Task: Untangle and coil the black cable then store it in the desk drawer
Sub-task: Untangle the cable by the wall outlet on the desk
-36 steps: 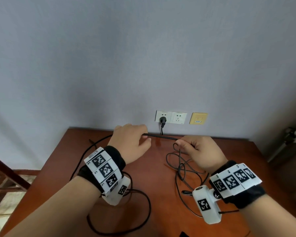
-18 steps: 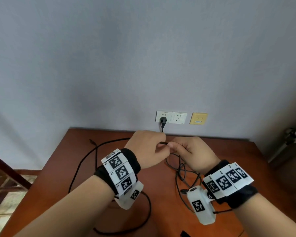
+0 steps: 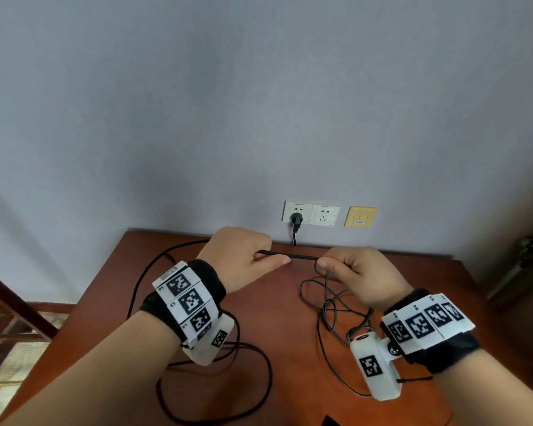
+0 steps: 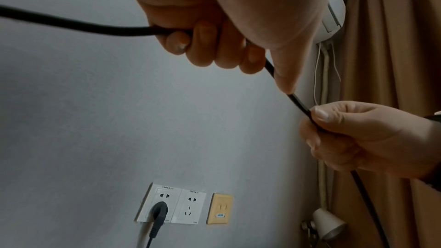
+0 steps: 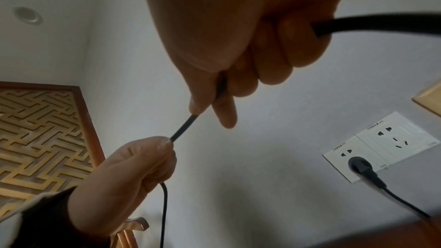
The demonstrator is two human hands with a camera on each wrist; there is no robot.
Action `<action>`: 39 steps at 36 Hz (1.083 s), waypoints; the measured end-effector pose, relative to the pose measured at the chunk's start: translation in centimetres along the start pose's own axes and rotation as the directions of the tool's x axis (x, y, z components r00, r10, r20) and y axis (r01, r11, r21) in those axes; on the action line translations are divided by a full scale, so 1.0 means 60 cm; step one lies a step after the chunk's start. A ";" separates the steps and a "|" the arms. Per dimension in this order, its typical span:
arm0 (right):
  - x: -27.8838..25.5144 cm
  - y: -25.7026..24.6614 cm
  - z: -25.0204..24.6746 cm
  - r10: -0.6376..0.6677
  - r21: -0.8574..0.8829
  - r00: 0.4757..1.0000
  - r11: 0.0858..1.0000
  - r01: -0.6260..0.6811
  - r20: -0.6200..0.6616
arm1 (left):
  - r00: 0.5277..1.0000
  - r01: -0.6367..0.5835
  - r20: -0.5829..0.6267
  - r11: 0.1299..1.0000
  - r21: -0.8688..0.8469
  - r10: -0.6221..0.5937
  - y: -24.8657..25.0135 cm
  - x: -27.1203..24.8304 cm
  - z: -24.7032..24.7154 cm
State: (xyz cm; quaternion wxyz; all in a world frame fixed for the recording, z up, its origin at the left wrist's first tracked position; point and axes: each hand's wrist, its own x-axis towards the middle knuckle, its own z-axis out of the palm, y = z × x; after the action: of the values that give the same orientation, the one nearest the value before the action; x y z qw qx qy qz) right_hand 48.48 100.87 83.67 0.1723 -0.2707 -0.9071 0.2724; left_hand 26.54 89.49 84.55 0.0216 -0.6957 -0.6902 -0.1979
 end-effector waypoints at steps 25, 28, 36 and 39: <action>0.010 -0.025 0.017 0.071 0.167 0.997 0.983 -0.071 0.003 | 0.999 -0.013 0.045 0.999 -0.040 0.015 0.042 0.020 0.022; 0.000 -0.009 0.002 0.098 0.184 0.995 0.978 -0.096 -0.002 | 0.999 -0.024 0.031 1.000 0.010 0.023 0.014 0.021 0.007; -0.008 0.025 -0.003 0.112 0.081 0.994 0.990 -0.112 0.008 | 0.999 -0.011 0.045 0.997 0.071 0.008 -0.030 0.019 -0.010; -0.005 0.020 -0.008 0.117 0.065 0.993 0.991 -0.115 -0.021 | 1.000 0.000 0.015 0.998 0.055 -0.001 -0.040 0.019 -0.012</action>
State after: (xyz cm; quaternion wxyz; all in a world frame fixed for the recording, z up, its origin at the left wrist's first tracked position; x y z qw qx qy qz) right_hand 49.41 101.73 83.32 0.1759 -0.3206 -0.8784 0.3076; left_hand 24.01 90.47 85.00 0.0355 -0.6960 -0.6958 -0.1736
